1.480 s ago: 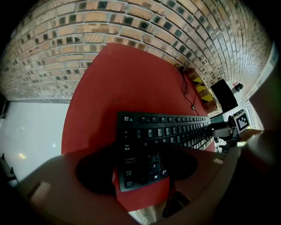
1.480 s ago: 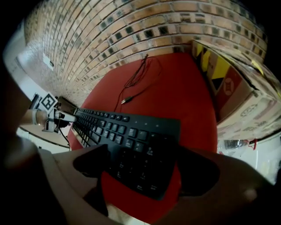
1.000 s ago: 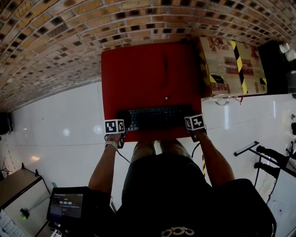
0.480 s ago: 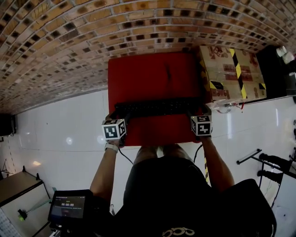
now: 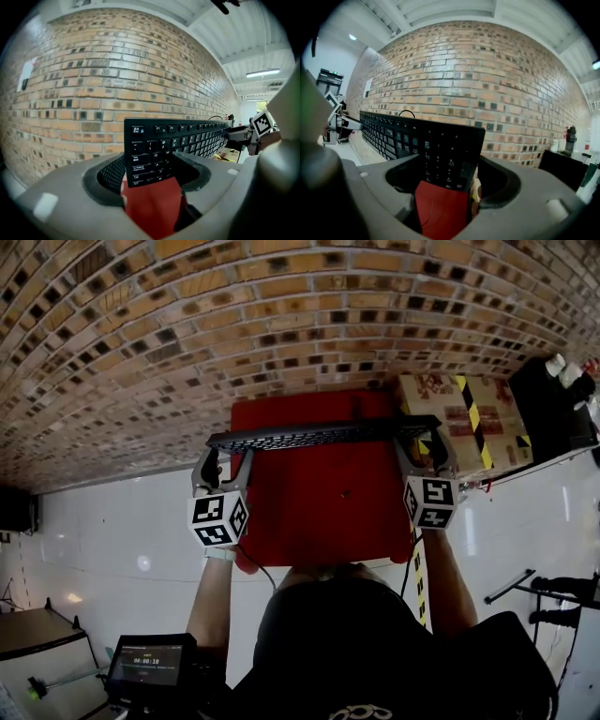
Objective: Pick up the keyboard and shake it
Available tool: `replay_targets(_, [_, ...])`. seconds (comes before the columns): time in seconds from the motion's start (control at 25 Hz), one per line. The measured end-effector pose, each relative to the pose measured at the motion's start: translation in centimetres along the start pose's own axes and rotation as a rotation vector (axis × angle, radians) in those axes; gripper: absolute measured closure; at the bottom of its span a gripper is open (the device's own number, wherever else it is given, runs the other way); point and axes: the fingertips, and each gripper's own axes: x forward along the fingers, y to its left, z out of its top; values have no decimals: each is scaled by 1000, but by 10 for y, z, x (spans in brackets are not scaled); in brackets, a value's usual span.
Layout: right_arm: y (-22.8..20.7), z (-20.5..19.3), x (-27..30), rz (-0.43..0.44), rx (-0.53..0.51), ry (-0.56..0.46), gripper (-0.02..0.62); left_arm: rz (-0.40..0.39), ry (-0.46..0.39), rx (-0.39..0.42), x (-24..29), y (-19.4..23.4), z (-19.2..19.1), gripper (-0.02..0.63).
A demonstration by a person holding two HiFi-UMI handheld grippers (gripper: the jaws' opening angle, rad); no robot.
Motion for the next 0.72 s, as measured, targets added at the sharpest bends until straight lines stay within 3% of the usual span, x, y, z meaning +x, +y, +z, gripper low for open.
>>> replay_targets(0.2, [-9,35,-10,-31,-5,-87,254,4,-88,22,-6,-3,38,284])
replay_targets(0.72, [-4,75,-27,-44,-45,-193,253,4,-168,18,-17,-4,55,284])
